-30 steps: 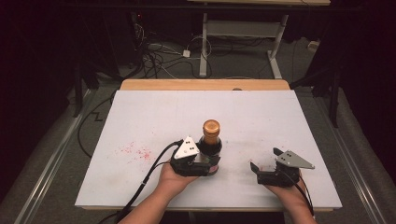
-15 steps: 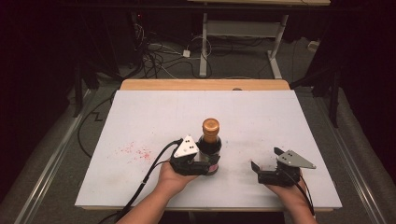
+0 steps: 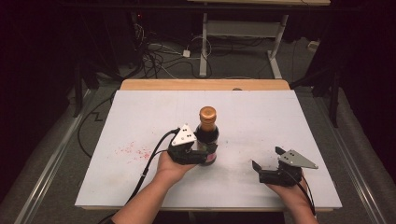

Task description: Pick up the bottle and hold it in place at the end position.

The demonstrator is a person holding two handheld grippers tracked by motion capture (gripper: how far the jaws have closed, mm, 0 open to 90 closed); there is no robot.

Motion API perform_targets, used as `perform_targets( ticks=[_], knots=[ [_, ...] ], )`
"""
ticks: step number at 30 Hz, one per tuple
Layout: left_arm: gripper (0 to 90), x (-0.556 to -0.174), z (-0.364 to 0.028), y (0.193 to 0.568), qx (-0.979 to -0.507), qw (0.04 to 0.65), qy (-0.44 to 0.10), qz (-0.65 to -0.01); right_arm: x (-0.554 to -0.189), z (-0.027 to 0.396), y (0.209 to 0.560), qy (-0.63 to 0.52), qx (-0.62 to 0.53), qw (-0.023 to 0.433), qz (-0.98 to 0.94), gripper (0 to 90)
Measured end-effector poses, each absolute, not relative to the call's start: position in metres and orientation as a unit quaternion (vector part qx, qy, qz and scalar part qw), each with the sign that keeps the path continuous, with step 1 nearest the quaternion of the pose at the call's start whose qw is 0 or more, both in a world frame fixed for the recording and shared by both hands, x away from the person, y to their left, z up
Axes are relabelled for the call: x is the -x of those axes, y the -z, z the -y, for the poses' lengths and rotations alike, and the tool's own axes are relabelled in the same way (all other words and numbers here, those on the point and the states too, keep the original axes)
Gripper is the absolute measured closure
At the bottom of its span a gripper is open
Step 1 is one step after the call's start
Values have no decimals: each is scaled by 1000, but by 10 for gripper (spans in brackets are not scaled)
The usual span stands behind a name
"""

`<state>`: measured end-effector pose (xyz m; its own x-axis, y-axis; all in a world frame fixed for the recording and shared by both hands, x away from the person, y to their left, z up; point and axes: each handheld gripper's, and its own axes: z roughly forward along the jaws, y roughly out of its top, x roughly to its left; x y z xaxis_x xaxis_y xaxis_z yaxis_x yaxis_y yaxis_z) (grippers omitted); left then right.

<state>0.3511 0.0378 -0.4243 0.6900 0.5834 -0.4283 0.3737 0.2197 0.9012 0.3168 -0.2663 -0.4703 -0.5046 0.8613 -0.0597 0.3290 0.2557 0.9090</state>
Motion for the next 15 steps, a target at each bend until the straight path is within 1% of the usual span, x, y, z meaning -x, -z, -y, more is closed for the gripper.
perform_targets(
  ticks=[2, 4, 5, 7, 8, 9, 15],
  knots=[
    [291, -357, -37, 425, -602, 686, -76, -401, -317, 266, 470, -458, -404, 291, -737, 5],
    [292, -367, -36, 424, -571, 704, -70, -417, -318, 267, 470, -463, -406, 285, -735, 5],
    [292, -372, -47, 427, -627, 673, -84, -383, -318, 267, 470, -464, -406, 285, -735, 5],
    [292, -376, -49, 427, -636, 666, -89, -381, -318, 267, 470, -466, -405, 284, -734, 5],
    [292, -379, -43, 425, -591, 690, -83, -409, -318, 267, 470, -466, -404, 284, -734, 5],
    [292, -386, -43, 424, -582, 694, -84, -416, -319, 267, 470, -466, -404, 284, -734, 5],
    [292, -402, -42, 424, -579, 691, -91, -423, -319, 268, 470, -466, -404, 284, -734, 5]
  ],
)
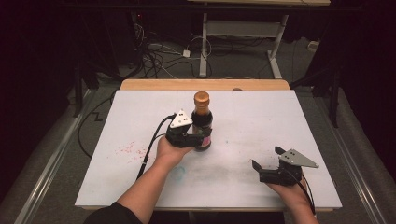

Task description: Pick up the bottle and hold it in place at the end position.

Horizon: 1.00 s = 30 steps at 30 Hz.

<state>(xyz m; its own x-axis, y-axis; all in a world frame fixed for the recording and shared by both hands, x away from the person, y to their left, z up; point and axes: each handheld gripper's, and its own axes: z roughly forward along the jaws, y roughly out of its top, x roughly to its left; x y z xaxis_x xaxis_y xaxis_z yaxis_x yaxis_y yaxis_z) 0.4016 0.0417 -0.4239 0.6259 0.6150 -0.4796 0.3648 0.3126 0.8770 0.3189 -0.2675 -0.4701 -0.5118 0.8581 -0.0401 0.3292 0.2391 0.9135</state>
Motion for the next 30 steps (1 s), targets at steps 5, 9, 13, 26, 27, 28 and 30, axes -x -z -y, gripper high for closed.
perform_targets(
  ticks=[5, 9, 13, 26, 27, 28, 30],
  knots=[
    [292, -415, -38, 427, -580, 686, -96, -428, -318, 268, 470, -466, -405, 285, -733, 5],
    [291, -423, -36, 430, -577, 685, -98, -434, -319, 268, 470, -467, -405, 284, -733, 5],
    [291, -430, -35, 433, -573, 685, -98, -439, -319, 268, 470, -467, -406, 284, -733, 5],
    [290, -442, -33, 434, -569, 688, -106, -437, -318, 268, 471, -465, -405, 285, -734, 5],
    [290, -442, -33, 434, -570, 687, -106, -437, -318, 268, 471, -465, -406, 285, -734, 5],
    [289, -442, -33, 434, -571, 687, -105, -437, -318, 268, 471, -465, -406, 284, -734, 5],
    [287, -441, -33, 435, -573, 686, -105, -436, -318, 267, 471, -465, -404, 283, -735, 5]
  ],
)
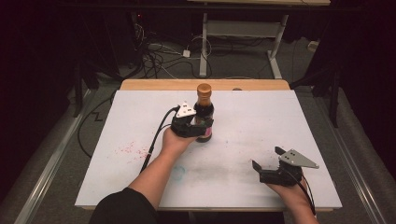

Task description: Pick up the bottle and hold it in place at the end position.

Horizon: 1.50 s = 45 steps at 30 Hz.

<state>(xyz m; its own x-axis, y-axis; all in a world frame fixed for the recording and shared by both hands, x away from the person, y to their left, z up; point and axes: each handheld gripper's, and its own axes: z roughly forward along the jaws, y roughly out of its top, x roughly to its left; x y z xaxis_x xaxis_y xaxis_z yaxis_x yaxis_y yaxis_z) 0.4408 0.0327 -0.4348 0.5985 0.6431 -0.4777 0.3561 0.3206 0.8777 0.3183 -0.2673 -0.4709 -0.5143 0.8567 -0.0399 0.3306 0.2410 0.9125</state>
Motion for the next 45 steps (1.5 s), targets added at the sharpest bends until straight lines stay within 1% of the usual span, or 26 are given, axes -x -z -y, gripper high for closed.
perform_targets(
  ticks=[5, 8, 11, 15, 16, 17, 19, 20, 21, 22, 23, 25, 32, 37, 45],
  knots=[
    [283, -440, -34, 435, -580, 683, -104, -431, -319, 265, 471, -467, -401, 276, -738, 6],
    [283, -439, -34, 436, -581, 683, -105, -430, -319, 263, 469, -471, -402, 270, -738, 26],
    [283, -438, -34, 437, -579, 685, -104, -431, -322, 260, 468, -473, -400, 264, -739, 65],
    [283, -438, -35, 437, -575, 688, -102, -431, -326, 256, 464, -478, -394, 256, -742, 163],
    [283, -438, -35, 437, -576, 687, -102, -431, -327, 254, 462, -479, -391, 254, -744, 176],
    [284, -438, -35, 437, -576, 687, -102, -431, -330, 252, 457, -483, -384, 250, -746, 216],
    [284, -438, -35, 438, -575, 688, -102, -430, -333, 249, 453, -488, -378, 248, -747, 263],
    [284, -438, -35, 438, -575, 689, -102, -430, -333, 249, 453, -488, -378, 248, -747, 263],
    [284, -438, -35, 438, -574, 689, -102, -430, -337, 246, 449, -493, -373, 244, -748, 317],
    [284, -438, -35, 438, -574, 689, -102, -430, -337, 246, 449, -493, -373, 244, -748, 317],
    [284, -438, -35, 438, -574, 689, -102, -430, -341, 243, 446, -499, -366, 237, -749, 375],
    [284, -438, -35, 438, -574, 689, -102, -431, -344, 239, 442, -507, -357, 232, -749, 453],
    [285, -438, -35, 439, -571, 692, -102, -430, -360, 222, 428, -523, -335, 224, -751, 674],
    [285, -438, -35, 440, -569, 694, -103, -429, -371, 210, 417, -530, -326, 220, -752, 764],
    [285, -438, -35, 440, -569, 694, -104, -429, -385, 194, 406, -530, -322, 219, -754, 838]
  ],
)
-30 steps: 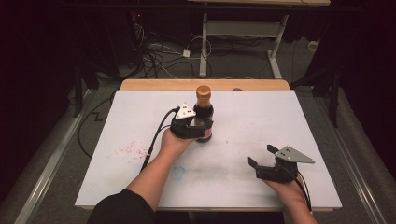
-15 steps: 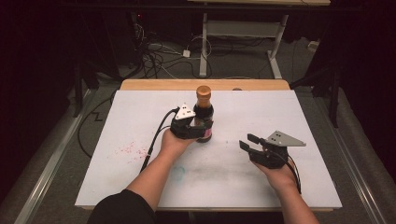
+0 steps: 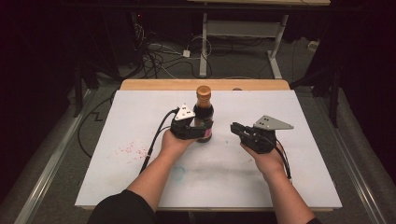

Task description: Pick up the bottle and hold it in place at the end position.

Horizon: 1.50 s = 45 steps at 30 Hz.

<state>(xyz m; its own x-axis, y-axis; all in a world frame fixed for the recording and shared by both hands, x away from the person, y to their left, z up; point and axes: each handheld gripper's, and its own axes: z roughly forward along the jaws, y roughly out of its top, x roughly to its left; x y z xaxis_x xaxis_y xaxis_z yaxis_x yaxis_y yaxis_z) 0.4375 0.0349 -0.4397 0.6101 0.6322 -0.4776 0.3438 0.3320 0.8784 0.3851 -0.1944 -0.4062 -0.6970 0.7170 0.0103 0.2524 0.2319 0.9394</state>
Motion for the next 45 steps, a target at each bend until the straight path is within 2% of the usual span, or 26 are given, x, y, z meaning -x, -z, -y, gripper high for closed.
perform_targets(
  ticks=[8, 24, 45],
  knots=[
    [286, -437, -35, 440, -567, 696, -105, -428, -395, 183, 396, -527, -320, 228, -753, 900],
    [286, -436, -35, 442, -561, 702, -107, -426, -408, 161, 382, -527, -308, 234, -757, 900],
    [286, -435, -34, 443, -558, 704, -110, -425, -414, 140, 338, -545, -284, 236, -753, 900]
  ],
)
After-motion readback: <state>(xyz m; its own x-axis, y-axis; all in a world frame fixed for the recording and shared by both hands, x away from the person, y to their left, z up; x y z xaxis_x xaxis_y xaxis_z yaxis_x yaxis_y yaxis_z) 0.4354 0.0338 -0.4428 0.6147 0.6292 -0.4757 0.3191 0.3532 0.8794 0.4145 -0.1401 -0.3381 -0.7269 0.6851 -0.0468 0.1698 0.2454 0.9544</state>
